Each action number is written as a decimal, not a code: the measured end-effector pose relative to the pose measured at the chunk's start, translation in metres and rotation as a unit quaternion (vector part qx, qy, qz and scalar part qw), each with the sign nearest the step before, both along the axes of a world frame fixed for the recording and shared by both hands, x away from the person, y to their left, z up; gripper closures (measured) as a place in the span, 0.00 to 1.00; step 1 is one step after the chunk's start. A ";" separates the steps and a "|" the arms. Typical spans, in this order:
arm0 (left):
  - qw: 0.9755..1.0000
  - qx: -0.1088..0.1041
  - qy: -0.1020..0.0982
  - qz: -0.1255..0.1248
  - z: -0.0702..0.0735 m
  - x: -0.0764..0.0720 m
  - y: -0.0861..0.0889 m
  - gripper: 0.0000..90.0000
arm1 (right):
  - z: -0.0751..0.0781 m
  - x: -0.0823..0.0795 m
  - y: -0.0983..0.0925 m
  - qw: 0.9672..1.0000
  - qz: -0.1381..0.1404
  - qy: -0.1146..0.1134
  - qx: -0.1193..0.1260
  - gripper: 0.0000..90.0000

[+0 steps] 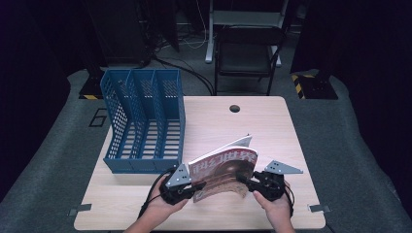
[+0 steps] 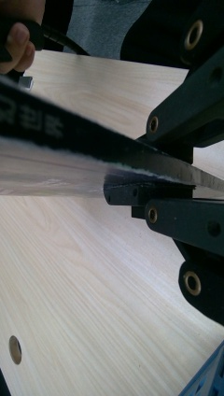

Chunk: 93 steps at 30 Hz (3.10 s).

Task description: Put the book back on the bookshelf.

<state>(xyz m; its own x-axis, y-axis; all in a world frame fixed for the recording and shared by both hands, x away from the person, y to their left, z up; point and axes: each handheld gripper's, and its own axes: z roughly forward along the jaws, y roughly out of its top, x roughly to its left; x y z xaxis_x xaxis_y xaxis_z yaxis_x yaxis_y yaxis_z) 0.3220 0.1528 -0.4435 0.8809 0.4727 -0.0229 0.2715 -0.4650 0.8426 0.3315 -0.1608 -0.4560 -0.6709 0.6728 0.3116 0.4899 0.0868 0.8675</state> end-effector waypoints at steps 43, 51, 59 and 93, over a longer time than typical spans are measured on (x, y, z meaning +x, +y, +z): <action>0.999 0.002 0.022 -0.028 0.000 -0.003 -0.001 0.91 | -0.040 0.009 0.015 0.993 -0.010 0.065 -0.094 0.94; 1.000 0.009 0.015 -0.026 0.001 -0.004 0.001 0.90 | -0.041 0.013 0.022 0.994 -0.010 0.052 -0.097 0.94; 0.999 0.004 0.027 -0.021 0.002 -0.004 0.003 0.82 | -0.042 0.015 0.021 0.994 -0.009 0.063 -0.086 0.92; 0.998 -0.028 0.051 0.005 0.046 -0.001 0.001 0.48 | -0.042 0.018 0.015 0.996 -0.011 0.071 -0.058 0.75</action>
